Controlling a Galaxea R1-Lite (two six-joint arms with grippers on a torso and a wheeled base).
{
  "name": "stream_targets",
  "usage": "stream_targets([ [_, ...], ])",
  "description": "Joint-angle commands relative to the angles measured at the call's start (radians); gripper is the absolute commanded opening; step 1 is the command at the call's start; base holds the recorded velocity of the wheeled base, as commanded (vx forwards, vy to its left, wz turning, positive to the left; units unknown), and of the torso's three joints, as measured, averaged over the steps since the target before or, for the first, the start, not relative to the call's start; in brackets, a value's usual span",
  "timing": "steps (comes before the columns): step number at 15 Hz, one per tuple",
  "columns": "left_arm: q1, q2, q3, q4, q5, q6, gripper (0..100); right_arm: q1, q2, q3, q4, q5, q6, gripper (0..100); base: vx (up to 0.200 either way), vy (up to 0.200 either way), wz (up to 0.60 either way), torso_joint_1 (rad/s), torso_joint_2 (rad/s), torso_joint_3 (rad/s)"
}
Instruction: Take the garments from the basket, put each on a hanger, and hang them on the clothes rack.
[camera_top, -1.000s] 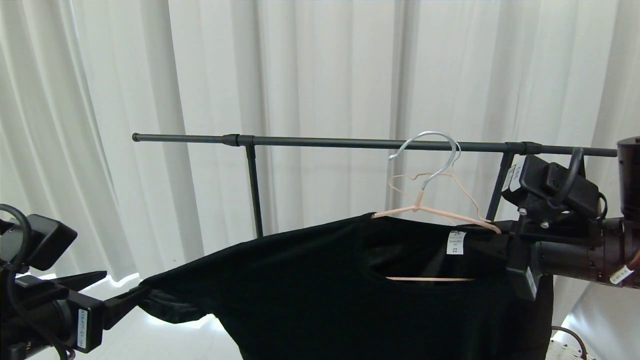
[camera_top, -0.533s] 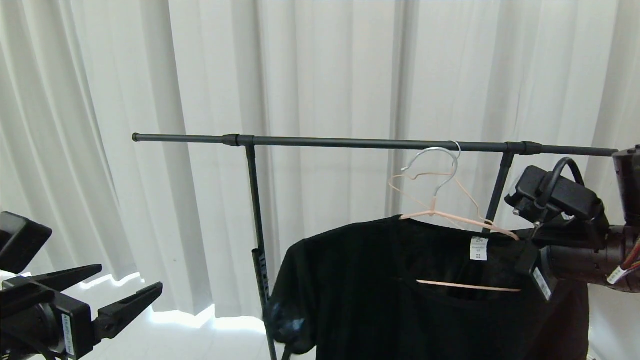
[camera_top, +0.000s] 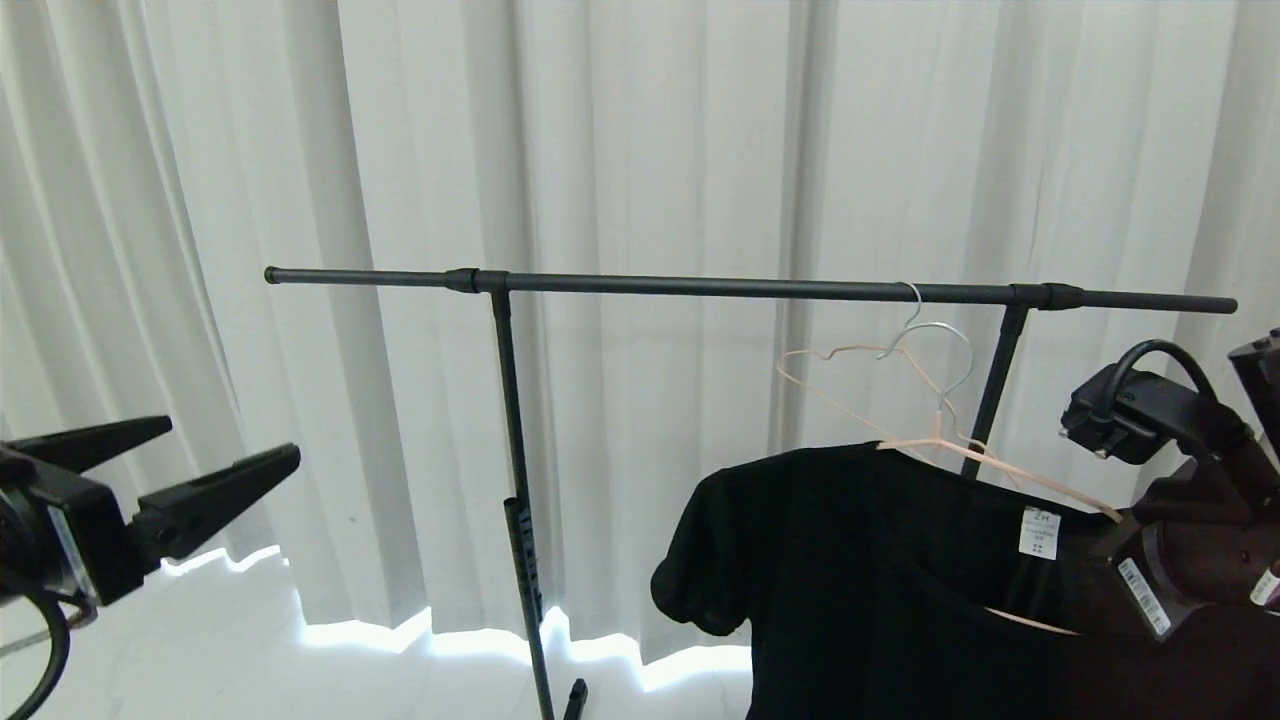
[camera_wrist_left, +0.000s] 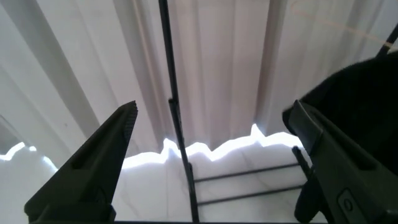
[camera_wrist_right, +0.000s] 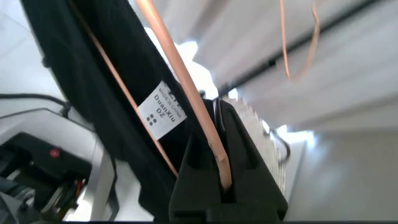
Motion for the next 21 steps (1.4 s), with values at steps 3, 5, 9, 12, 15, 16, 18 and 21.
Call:
stream_targets([
  [3,0.002,0.173,-0.199,0.023,0.014,0.001,100,-0.001,0.009,-0.139,0.194,-0.041,0.074,0,0.0,0.0,0.0,0.0,0.0,0.0],
  [5,0.002,0.214,-0.216,0.189,0.184,0.013,100,-0.001,0.065,-0.219,0.249,-0.076,0.159,0,0.0,0.0,0.0,0.0,0.0,0.0],
  [9,-0.067,0.263,-0.18,0.227,0.434,-0.032,100,0.002,0.254,-0.445,0.367,-0.205,0.389,0,0.0,0.0,0.0,0.0,0.0,0.0],
  [12,-0.113,0.262,-0.157,0.186,0.439,-0.03,100,0.016,0.308,-0.474,0.392,-0.265,0.458,0,0.0,0.0,0.0,0.0,0.0,0.0],
  [15,-0.153,0.292,-0.093,-0.003,0.436,-0.03,100,0.062,0.329,-0.468,0.392,-0.274,0.534,0,0.0,0.0,0.0,0.0,0.0,0.0],
  [16,-0.156,0.305,-0.076,-0.046,0.436,-0.029,100,0.072,0.337,-0.469,0.392,-0.289,0.551,0,0.0,0.0,0.0,0.0,0.0,0.0],
  [18,-0.156,0.308,-0.064,-0.063,0.436,-0.032,100,0.083,0.349,-0.472,0.387,-0.317,0.553,0,0.0,0.0,0.0,0.0,0.0,0.0],
  [21,-0.156,0.303,-0.064,-0.064,0.432,-0.033,100,0.092,0.366,-0.517,0.378,-0.324,0.553,0,0.2,0.0,0.0,-0.002,0.0,0.005],
])
